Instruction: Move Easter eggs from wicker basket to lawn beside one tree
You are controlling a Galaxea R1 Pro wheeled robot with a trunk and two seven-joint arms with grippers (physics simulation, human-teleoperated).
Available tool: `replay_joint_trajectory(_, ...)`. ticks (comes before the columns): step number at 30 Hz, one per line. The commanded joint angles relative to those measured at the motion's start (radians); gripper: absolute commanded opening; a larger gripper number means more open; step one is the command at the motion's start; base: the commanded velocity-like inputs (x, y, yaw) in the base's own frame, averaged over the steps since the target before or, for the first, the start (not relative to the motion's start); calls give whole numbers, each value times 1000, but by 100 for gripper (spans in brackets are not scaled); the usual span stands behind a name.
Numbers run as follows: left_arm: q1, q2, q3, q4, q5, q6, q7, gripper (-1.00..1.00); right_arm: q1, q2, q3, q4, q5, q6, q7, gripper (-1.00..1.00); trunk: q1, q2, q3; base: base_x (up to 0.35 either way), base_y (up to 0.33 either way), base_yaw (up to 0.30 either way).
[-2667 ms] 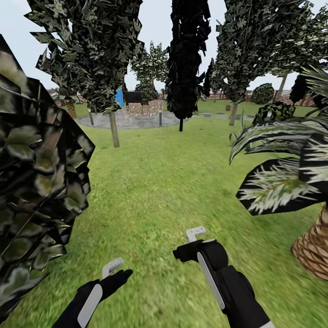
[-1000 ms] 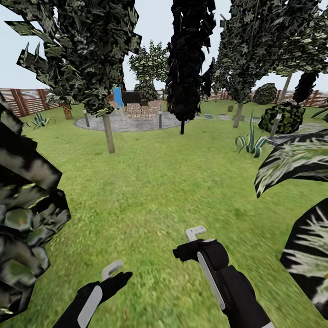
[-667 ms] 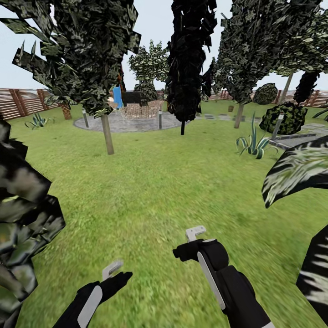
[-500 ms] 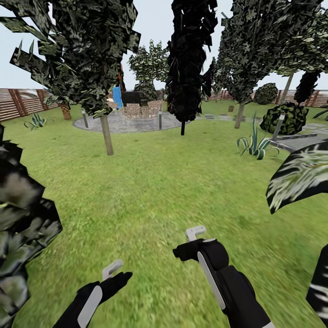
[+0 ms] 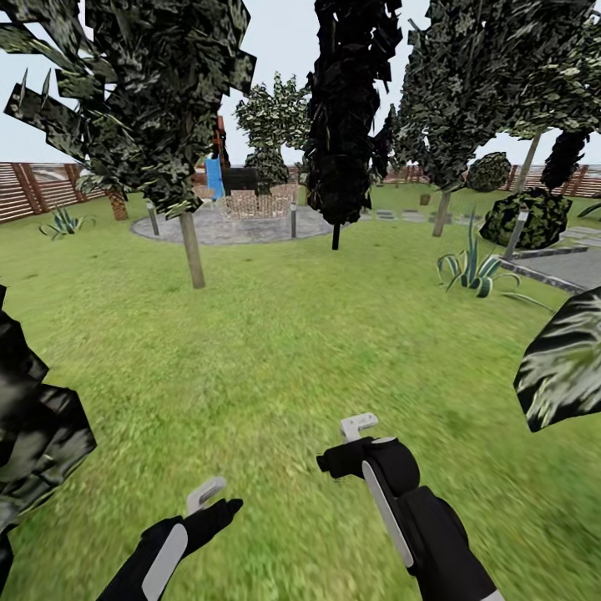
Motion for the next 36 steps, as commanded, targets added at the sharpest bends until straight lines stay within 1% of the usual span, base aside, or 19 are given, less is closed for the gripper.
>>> replay_joint_trajectory(1,-1,-1,4,-1,7,6,1,100,-1,0,0,-1,-1,4,1,100,1,-1,-1,334,0,0)
replay_joint_trajectory(36,-1,-1,4,2,6,6,1,100,0,0,-1,-1,0,4,0,100,1,-1,-1,334,0,0)
